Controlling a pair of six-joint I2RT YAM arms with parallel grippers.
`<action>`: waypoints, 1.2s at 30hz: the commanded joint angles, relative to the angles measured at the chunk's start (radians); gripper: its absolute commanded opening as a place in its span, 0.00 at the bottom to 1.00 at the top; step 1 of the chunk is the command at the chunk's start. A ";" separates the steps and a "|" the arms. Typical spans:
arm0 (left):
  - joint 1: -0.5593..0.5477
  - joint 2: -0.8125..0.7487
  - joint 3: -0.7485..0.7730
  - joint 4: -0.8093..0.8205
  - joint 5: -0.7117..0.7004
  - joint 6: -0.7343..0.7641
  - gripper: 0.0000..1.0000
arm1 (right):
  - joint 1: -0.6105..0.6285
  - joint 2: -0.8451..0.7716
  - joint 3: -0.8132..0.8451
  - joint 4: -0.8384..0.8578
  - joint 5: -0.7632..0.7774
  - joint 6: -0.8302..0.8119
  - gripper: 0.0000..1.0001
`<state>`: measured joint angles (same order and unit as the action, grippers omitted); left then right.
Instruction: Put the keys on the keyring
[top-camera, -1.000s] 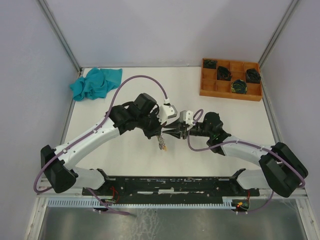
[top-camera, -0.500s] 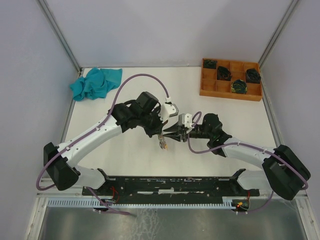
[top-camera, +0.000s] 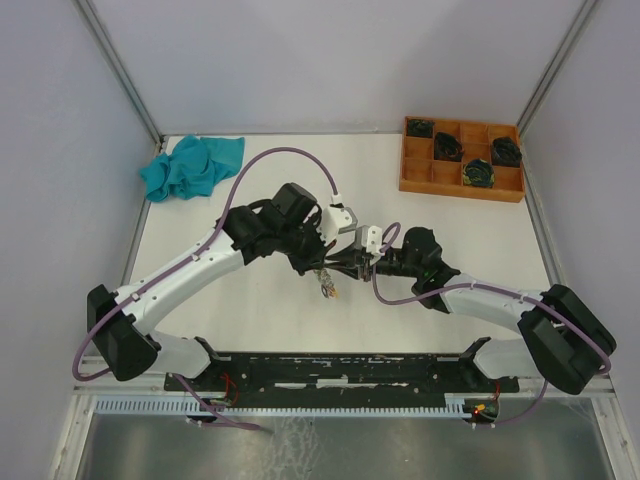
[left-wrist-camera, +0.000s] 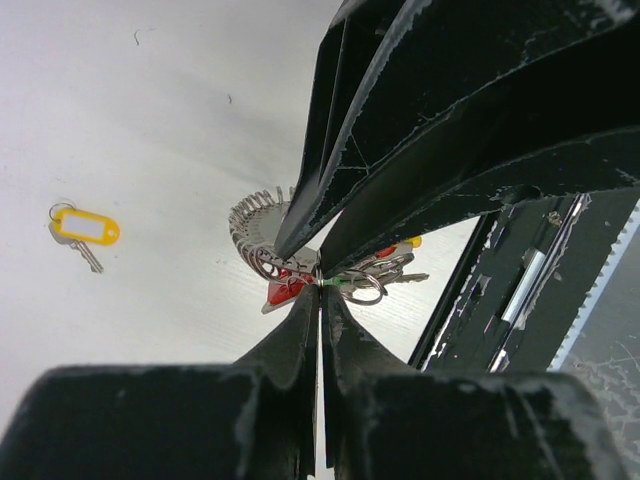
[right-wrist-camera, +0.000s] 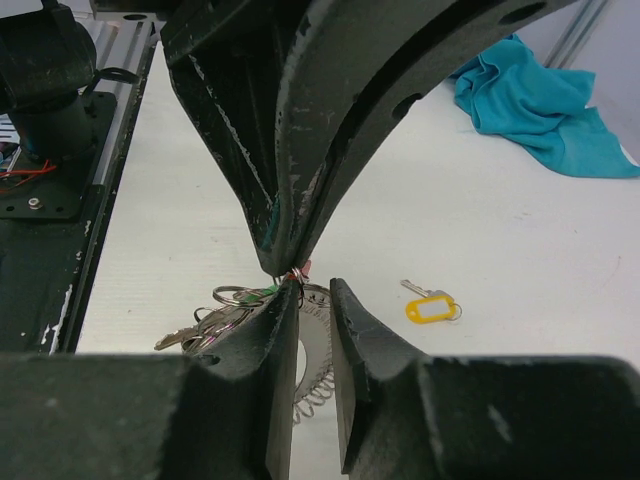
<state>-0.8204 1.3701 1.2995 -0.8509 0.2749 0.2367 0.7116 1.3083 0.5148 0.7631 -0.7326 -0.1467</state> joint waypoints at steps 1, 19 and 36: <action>-0.006 -0.001 0.058 0.040 0.050 -0.035 0.03 | 0.005 -0.006 0.006 0.077 0.014 0.015 0.25; -0.019 -0.052 -0.002 0.167 0.034 -0.112 0.19 | 0.027 0.046 -0.063 0.328 0.154 0.143 0.01; 0.215 -0.460 -0.540 0.767 0.117 -0.128 0.37 | -0.009 -0.003 -0.095 0.387 0.136 0.170 0.01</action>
<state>-0.6479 0.9237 0.8429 -0.3027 0.3027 0.1448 0.7113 1.3460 0.4168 1.0485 -0.5896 0.0036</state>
